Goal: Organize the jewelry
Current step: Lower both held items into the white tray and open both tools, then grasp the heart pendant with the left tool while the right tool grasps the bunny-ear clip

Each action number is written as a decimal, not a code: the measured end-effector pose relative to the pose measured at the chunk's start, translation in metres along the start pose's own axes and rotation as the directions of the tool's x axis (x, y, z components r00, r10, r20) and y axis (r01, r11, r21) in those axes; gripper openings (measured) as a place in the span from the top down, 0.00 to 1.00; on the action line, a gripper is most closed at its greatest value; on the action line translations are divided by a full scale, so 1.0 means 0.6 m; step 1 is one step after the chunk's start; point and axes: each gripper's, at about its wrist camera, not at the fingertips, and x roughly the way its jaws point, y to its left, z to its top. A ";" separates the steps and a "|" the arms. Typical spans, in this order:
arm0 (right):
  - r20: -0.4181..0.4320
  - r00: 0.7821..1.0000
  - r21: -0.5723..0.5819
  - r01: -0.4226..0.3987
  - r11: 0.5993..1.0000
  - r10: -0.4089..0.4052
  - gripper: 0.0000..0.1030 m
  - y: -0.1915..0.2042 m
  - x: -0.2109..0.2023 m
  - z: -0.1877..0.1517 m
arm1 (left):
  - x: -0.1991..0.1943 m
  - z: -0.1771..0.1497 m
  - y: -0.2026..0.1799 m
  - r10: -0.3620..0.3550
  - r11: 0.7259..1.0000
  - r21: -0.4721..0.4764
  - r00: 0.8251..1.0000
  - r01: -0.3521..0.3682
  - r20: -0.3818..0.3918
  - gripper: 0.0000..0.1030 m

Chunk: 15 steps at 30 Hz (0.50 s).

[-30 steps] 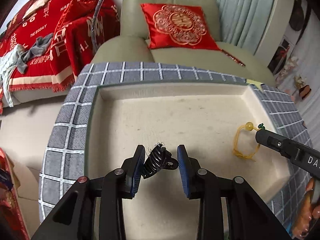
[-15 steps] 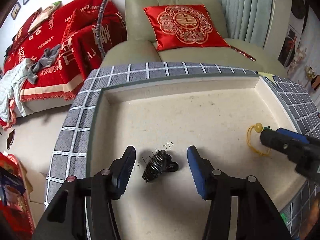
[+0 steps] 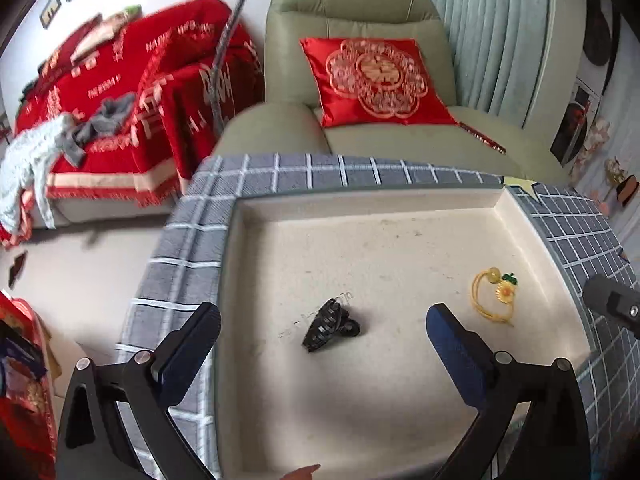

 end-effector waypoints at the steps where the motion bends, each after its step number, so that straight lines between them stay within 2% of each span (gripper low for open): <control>1: 0.004 1.000 -0.004 0.003 1.000 -0.003 0.25 0.000 -0.011 -0.007 | -0.016 -0.005 0.000 -0.001 1.000 0.015 1.000 0.001 0.022 0.00; 2: 0.005 1.000 -0.009 0.003 1.000 -0.002 0.18 -0.001 -0.020 -0.015 | -0.031 -0.010 0.001 -0.003 1.000 0.026 0.999 0.002 0.037 0.00; 5: 0.023 1.000 -0.018 -0.008 1.000 0.008 0.18 0.001 -0.054 -0.040 | -0.076 -0.029 0.006 -0.033 0.999 0.043 0.998 0.031 0.055 0.00; 7: 0.034 0.999 -0.028 -0.013 1.000 0.014 0.14 0.004 -0.076 -0.058 | -0.105 -0.046 0.016 -0.057 0.998 0.028 0.997 0.056 0.047 0.00; 8: 0.041 0.999 -0.036 -0.017 0.999 0.019 0.01 0.007 -0.087 -0.065 | -0.116 -0.057 0.021 -0.072 0.997 0.019 0.997 0.071 0.042 0.00; 10: 0.064 0.997 -0.044 -0.033 0.998 0.036 0.00 0.013 -0.115 -0.086 | -0.137 -0.074 0.027 -0.102 0.995 0.013 0.994 0.102 0.028 0.00; 13: 0.074 0.995 -0.044 -0.060 0.997 0.063 0.00 0.020 -0.144 -0.110 | -0.167 -0.110 0.030 -0.090 0.995 0.034 0.996 0.089 0.011 0.00; 15: 0.048 0.997 -0.050 -0.060 0.997 0.062 0.00 0.027 -0.159 -0.126 | -0.189 -0.137 0.032 -0.080 0.996 0.037 0.997 0.079 0.012 0.00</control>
